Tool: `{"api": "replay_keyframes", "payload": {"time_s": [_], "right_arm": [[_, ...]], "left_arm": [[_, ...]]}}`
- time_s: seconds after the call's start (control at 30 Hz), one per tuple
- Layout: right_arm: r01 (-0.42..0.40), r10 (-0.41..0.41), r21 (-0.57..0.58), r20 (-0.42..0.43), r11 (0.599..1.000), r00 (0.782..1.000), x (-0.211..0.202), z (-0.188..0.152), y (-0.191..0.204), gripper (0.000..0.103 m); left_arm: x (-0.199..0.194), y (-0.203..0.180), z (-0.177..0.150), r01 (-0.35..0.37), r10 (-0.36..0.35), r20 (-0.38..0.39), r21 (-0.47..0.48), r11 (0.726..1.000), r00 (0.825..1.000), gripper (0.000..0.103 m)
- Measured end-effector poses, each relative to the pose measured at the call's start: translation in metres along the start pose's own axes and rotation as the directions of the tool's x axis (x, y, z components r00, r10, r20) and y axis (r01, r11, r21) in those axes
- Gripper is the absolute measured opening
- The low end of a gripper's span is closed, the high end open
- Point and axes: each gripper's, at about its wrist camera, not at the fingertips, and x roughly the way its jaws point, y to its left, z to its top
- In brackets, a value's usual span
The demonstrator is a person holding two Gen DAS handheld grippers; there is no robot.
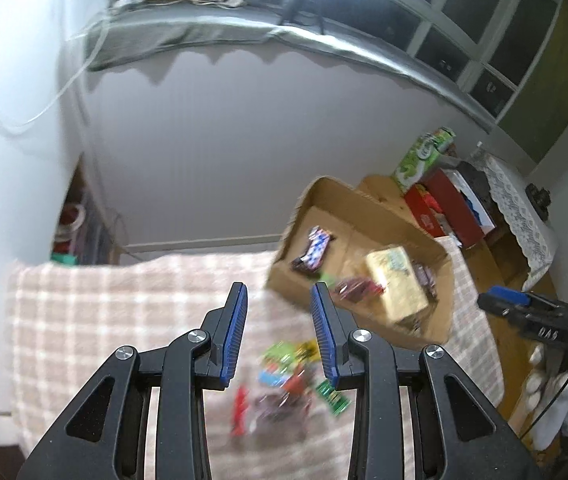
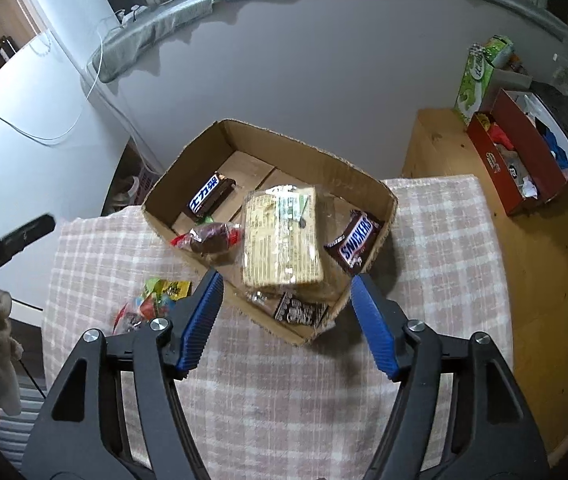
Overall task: Organize snacks
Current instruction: 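Grasp the clear chocolate bag with the left gripper while the right gripper grasps the green candy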
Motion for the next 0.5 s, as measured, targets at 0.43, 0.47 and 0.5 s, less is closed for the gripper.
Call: {"api": "replay_keyframes", "payload": {"time_s": [0.43, 0.47, 0.5], "right_arm": [[0.051, -0.053, -0.059, -0.033, 0.997, 0.998, 0.010, -0.046, 0.020, 0.069], [0.039, -0.041, -0.066, -0.035, 0.997, 0.999, 0.012, -0.048, 0.023, 0.069], [0.025, -0.028, -0.078, -0.040, 0.997, 0.999, 0.016, -0.052, 0.026, 0.069]], "left_arm": [[-0.019, 0.039, -0.083, -0.011, 0.000, -0.081, -0.143, 0.990, 0.997, 0.044], [-0.016, 0.038, -0.088, -0.010, -0.003, -0.088, -0.147, 0.989, 0.996, 0.044], [-0.012, 0.036, -0.093, -0.022, 0.008, -0.098, -0.142, 0.990, 0.995, 0.044]]}}
